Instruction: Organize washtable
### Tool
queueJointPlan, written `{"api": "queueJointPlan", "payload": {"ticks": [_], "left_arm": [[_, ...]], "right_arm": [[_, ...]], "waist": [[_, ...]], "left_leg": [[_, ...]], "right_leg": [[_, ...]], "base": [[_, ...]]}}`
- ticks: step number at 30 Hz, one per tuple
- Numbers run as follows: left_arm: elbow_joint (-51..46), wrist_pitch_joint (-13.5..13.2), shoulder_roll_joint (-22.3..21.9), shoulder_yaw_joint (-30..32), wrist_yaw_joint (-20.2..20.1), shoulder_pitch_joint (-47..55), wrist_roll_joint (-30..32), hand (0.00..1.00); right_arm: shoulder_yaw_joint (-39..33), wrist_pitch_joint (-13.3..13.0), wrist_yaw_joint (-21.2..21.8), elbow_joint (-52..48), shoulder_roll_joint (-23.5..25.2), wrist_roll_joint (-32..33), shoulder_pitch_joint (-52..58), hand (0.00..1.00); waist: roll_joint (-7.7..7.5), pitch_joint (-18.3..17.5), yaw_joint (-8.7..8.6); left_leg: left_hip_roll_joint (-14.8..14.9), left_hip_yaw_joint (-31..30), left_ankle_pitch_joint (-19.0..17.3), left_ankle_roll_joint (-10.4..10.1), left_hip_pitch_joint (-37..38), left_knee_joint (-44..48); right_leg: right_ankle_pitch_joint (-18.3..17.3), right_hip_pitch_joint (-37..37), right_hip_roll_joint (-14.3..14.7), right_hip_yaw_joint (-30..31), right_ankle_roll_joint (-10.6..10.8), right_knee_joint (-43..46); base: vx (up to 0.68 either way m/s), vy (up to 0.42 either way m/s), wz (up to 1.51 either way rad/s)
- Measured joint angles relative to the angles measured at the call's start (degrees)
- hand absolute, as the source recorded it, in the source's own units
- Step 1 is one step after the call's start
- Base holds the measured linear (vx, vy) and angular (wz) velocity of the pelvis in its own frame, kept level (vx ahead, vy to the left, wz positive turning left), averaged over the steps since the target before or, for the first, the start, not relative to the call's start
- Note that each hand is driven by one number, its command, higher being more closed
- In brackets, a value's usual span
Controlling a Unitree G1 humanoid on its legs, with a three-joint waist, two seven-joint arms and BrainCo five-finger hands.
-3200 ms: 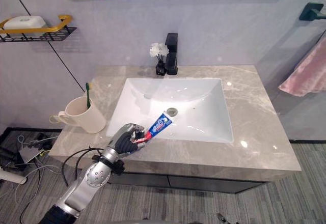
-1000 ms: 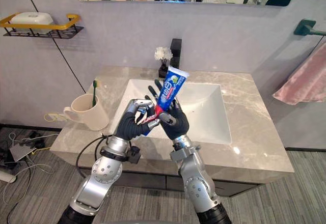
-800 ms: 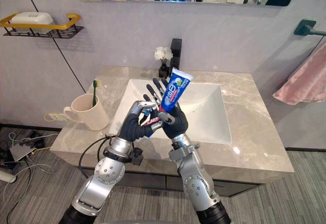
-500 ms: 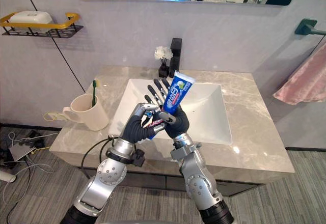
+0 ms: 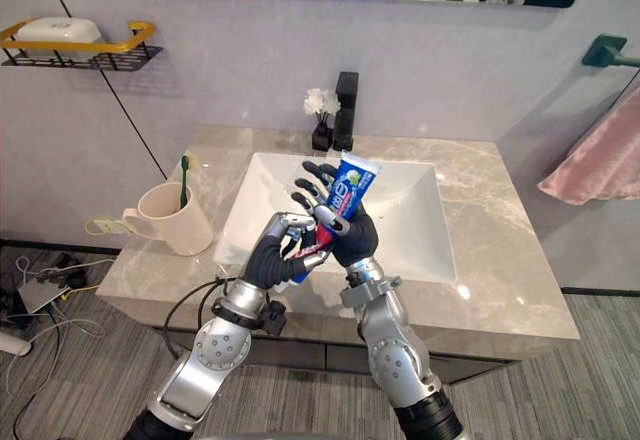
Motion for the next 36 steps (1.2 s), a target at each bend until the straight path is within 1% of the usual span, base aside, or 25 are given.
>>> {"api": "queueJointPlan", "payload": {"ticks": [10,11,16,19,22,25,27,29,33,36], "left_arm": [[0.6,-0.3,-0.1,0.4,-0.1,0.6,1.6,1.0],[0.6,-0.3,-0.2,0.5,-0.1,0.6,2.0,0.0],[0.3,-0.4,-0.3,1.2,-0.1,0.7,1.9,0.0],[-1.2,0.0,-1.7,4.6,0.0,1.2,1.8,0.0],[-3.6,0.4,-1.9,6.8,0.1,1.7,1.3,0.0],[-8.9,0.4,-2.5,12.1,2.0,2.9,-1.1,0.0],[-13.0,0.4,-2.6,16.7,4.3,2.9,-2.7,0.0],[-15.3,0.4,-2.5,18.6,5.4,3.2,-4.1,0.0],[-19.3,0.3,-2.9,21.1,5.7,5.0,-6.8,0.0],[-21.0,0.2,-5.3,27.8,6.8,7.0,-9.7,0.0]], "right_arm": [[0.1,0.3,0.2,0.6,0.5,0.0,-0.3,1.0],[0.0,0.3,0.2,0.6,0.6,0.0,-0.3,1.0],[-0.2,0.3,0.2,0.6,1.5,-0.2,-0.3,1.0],[-0.8,0.2,0.4,0.6,2.8,-1.1,-0.3,1.0],[-2.6,0.0,0.4,0.3,4.0,-1.6,-0.3,1.0],[-5.3,-0.2,0.4,0.3,3.3,-2.1,0.0,1.0],[-7.3,-0.4,0.2,0.3,2.8,-2.1,0.2,1.0],[-8.3,-0.7,0.2,0.3,2.8,-2.5,0.2,1.0],[-9.2,-0.9,0.2,-0.6,2.8,-3.5,0.5,1.0],[-9.9,-1.0,0.2,-3.1,2.9,-3.9,1.4,1.0]], "waist": [[0.09,0.1,0.03],[0.1,0.1,0.03],[0.18,0.1,0.02],[0.5,0.3,0.0],[0.79,0.5,0.0],[0.87,0.6,0.01],[1.13,0.8,0.09],[1.35,1.0,0.15],[1.44,1.1,0.06],[1.55,1.1,0.1]], "left_leg": [[0.0,0.0,0.0,0.0,0.0,-0.2],[0.0,0.0,0.0,0.0,0.0,-0.2],[0.0,0.0,0.0,0.0,0.1,-0.2],[0.0,-0.1,0.0,0.0,0.2,-0.2],[0.0,-0.5,0.0,0.0,0.2,-0.1],[-0.1,-1.1,0.0,0.0,0.5,-0.1],[-0.1,-1.3,0.0,0.0,0.7,-0.1],[-0.2,-1.3,0.0,0.0,0.7,-0.1],[-0.4,-1.3,0.0,0.0,0.7,-0.1],[-0.4,-1.4,0.0,0.0,0.7,-0.1]], "right_leg": [[0.0,0.0,0.0,0.0,0.0,0.0],[0.0,0.0,0.0,0.0,0.0,0.0],[0.0,0.1,0.0,0.0,0.0,0.0],[0.0,0.1,0.0,-0.1,0.0,0.1],[0.0,0.4,-0.1,-0.5,0.0,0.1],[0.0,1.0,-0.1,-1.2,0.0,0.1],[0.0,1.3,-0.2,-1.4,0.0,0.1],[0.0,1.3,-0.3,-1.4,0.0,0.1],[0.0,1.4,-0.4,-1.5,0.0,0.0],[0.0,1.5,-0.4,-1.6,0.0,0.0]], "base": [[0.0,0.0,0.0],[0.0,0.0,0.0],[0.0,0.0,0.0],[0.0,0.0,0.0],[0.0,0.0,0.07],[0.0,-0.002,0.11],[-0.02,-0.012,0.06],[0.0,0.0,0.0],[0.0,0.0,0.0],[-0.01,-0.006,0.01]]}}
